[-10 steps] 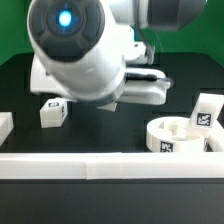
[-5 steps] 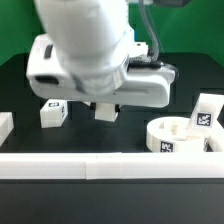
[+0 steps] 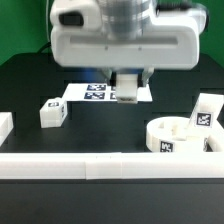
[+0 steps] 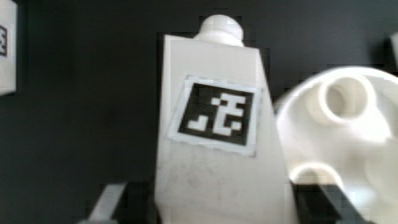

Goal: Assemble stool

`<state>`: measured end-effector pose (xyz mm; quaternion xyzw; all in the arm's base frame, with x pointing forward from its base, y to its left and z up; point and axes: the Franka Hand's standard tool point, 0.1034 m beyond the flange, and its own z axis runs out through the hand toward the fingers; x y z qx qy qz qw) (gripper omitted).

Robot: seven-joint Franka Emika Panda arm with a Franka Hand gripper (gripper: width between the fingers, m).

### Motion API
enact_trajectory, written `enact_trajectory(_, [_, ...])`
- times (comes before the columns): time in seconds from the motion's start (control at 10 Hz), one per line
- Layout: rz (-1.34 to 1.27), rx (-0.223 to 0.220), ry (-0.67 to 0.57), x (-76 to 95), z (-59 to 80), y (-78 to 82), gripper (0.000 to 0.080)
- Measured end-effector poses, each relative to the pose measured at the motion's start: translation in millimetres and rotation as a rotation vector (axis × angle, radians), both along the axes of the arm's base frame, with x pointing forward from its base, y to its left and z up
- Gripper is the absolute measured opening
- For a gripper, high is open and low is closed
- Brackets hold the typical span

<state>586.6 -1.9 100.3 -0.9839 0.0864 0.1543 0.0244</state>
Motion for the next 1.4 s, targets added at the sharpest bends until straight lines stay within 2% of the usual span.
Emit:
enact_trajectory(0.2, [-0.003,-0.021,-0.115,2.5,-2.8,-0.7,0.0324])
enact_trajectory(0.3, [-0.005,-0.035,-0.206,11.8,0.8,2.9,0.0324])
enact_trajectory(0.4, [0.007,-0.038,-0.293,16.6,10.4,15.8,0.0324])
enact_trajectory(0.5, [0.011,-0.037,-0.326,17.6,16.3,26.4,0.0324])
enact_trajectory(0.6, [0.017,-0.055,-0.436,29.4,20.3,31.8,0.0324])
enact_trajectory(0.8, [0.018,-0.083,-0.538,26.4,13.8,28.0,0.0324])
enact_trajectory(0.9, [0.025,-0.100,-0.629,32.1,16.9,29.4,0.0324])
enact_trajectory(1.0, [0.059,-0.114,-0.695,33.9,17.6,38.4,0.0324])
enact_trajectory(1.1, [0.091,-0.125,-0.743,36.9,16.8,44.5,0.0324])
enact_trajectory(1.2, [0.126,-0.122,-0.708,36.2,14.8,50.0,0.0324])
enact_trajectory(1.4, [0.119,-0.122,-0.711,37.6,15.7,48.7,0.0324])
